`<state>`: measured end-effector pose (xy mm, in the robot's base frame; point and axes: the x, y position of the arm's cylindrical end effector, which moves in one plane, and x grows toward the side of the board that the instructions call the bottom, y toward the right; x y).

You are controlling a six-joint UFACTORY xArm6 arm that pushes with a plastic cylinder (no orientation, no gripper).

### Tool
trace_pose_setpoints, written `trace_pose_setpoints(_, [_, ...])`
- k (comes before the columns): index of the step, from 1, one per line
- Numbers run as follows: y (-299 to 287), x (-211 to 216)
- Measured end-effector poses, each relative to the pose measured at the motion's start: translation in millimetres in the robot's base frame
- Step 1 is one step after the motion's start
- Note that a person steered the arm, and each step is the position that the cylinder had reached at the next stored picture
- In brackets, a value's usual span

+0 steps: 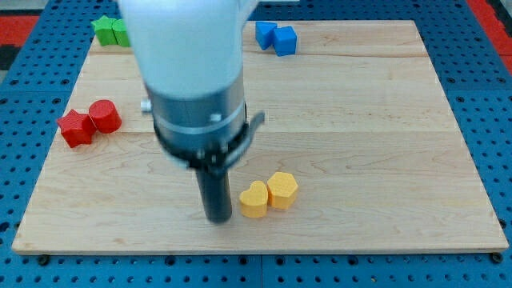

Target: Push yellow blocks to the bottom right of the board

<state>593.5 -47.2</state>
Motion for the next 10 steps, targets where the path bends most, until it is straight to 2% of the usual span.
trace_pose_setpoints(2, [51, -19])
trace_pose_setpoints(3, [56, -24])
trace_pose_setpoints(4, [23, -18])
trace_pose_setpoints(6, [2, -56])
trace_pose_setpoints(10, [178, -54])
